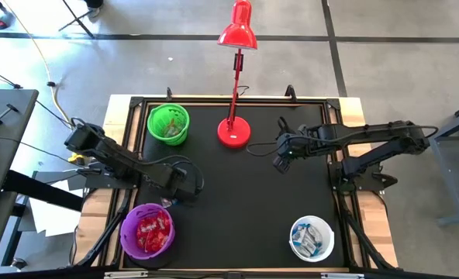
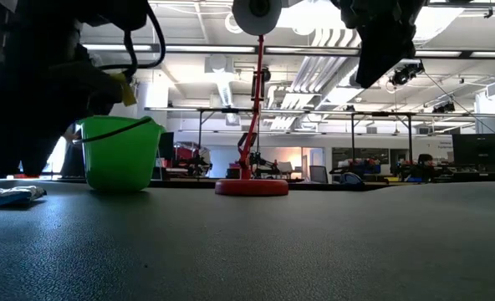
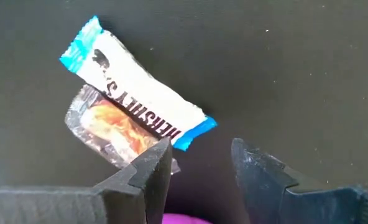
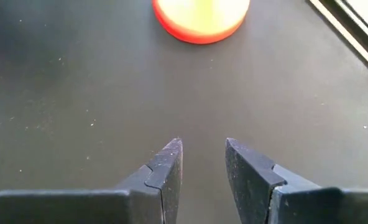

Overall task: Sort candy
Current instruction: Put the white chocolate into the white bucket

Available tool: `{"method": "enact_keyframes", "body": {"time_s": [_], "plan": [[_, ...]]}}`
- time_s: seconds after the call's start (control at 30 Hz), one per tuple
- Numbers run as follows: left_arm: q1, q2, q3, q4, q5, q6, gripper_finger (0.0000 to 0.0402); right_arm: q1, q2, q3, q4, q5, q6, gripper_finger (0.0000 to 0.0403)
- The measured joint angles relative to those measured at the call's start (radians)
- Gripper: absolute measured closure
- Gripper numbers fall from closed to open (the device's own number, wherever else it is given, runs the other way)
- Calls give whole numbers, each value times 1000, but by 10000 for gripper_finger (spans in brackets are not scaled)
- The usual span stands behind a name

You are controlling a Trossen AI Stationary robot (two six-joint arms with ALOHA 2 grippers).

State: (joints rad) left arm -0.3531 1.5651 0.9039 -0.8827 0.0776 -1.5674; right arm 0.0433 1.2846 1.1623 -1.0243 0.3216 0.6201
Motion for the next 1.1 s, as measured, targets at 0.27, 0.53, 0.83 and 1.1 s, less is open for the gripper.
{"method": "enact_keyframes", "body": {"time_s": [0.27, 0.53, 0.83, 1.1], "plan": [[0, 44, 0, 4, -9, -8, 248, 0, 0, -1, 2, -11, 0, 287], [1, 49, -3, -33, -67, -93, 248, 0, 0, -1, 3, -12, 0, 287], [1, 48, -84, -4, -20, -185, 248, 0, 0, -1, 5, -16, 3, 287], [0, 46, -92, 40, -64, -183, 255, 0, 0, -1, 13, -18, 8, 287]]}}
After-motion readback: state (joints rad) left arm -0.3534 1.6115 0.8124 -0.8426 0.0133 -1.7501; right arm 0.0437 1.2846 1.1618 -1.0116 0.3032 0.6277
